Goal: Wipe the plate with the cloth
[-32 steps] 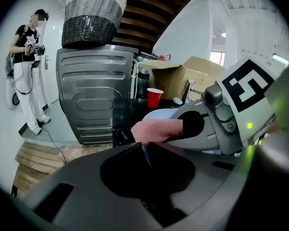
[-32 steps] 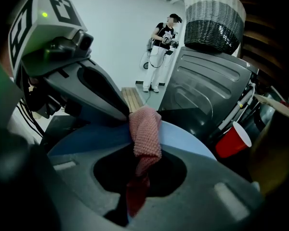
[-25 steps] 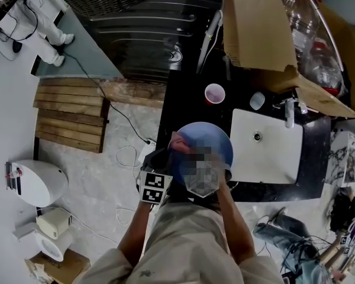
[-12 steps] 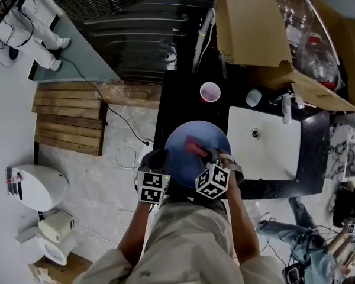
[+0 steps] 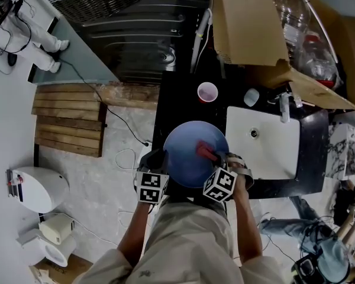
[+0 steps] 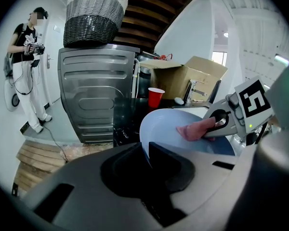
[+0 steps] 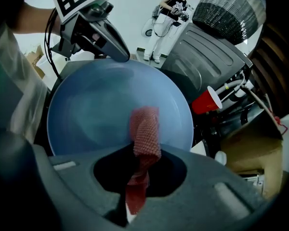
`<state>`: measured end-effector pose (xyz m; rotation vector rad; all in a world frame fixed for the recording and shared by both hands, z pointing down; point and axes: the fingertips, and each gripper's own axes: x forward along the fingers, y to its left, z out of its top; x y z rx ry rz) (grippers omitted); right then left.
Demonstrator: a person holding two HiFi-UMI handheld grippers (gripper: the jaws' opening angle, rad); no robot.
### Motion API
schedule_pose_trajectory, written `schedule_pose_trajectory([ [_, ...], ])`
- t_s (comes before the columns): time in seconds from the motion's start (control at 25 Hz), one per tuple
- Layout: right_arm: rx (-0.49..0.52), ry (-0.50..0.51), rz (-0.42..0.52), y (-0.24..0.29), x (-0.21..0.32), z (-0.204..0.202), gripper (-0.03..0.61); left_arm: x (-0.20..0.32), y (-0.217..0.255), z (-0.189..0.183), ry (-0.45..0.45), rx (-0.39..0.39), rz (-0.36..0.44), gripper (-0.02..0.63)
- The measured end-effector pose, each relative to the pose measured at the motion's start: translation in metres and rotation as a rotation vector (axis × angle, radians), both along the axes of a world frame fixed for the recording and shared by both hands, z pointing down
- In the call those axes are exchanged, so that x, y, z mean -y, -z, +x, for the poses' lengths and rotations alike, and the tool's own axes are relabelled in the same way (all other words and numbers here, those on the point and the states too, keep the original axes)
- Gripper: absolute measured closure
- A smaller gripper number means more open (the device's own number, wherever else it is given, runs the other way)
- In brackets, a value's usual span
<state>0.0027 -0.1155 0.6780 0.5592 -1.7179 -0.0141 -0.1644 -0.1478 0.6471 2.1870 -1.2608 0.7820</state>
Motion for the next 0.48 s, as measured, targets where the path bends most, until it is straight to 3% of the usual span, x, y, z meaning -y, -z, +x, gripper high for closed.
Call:
schedule_pose_trajectory([
  [0.48, 0.003, -0.054, 0.033, 0.021, -0.013, 0.034, 0.545, 0.0, 0.001, 0.002, 0.013, 0.007, 0.012, 0.566],
])
